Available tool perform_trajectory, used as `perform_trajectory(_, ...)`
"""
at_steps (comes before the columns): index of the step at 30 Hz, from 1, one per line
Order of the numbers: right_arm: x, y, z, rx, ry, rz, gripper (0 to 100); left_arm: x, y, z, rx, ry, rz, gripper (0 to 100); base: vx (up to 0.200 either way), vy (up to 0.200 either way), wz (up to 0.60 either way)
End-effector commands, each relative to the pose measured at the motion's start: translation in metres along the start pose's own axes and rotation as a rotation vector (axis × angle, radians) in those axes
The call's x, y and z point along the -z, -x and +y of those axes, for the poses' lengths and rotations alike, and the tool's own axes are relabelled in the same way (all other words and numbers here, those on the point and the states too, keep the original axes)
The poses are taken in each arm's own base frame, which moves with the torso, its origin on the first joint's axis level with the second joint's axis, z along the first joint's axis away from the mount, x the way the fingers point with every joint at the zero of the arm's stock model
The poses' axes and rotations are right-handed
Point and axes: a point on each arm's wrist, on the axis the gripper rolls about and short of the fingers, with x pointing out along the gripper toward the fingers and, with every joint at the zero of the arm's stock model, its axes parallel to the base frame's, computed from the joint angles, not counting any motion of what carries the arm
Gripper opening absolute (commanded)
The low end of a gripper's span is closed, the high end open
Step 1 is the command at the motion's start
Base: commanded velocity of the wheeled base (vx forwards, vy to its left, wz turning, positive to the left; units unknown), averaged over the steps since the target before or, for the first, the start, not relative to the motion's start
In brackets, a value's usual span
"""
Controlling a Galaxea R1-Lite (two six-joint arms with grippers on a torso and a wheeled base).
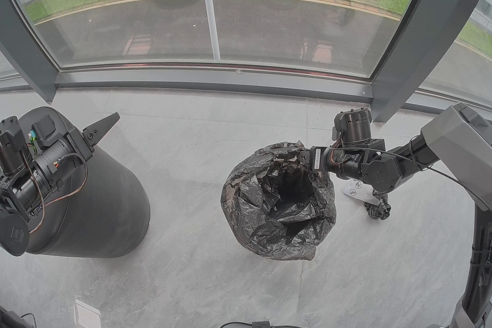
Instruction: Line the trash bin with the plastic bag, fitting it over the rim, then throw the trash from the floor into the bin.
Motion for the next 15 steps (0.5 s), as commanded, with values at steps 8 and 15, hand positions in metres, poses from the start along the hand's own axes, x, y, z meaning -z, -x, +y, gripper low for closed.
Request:
perform_trajectory(8, 0.003, -0.017, -0.004, 0.007, -0.036, 0.000, 100, 0.002, -0.001, 0.000, -0.001, 0.004, 0.010, 100, 0.000, 0.000, 0.00)
perform_trajectory(15, 0.016, -0.032, -0.013, 0.028, -0.043, 0.030, 100, 0.004, -0.001, 0.000, 0.001, 0.005, 0.014, 100, 0.000, 0.000, 0.00)
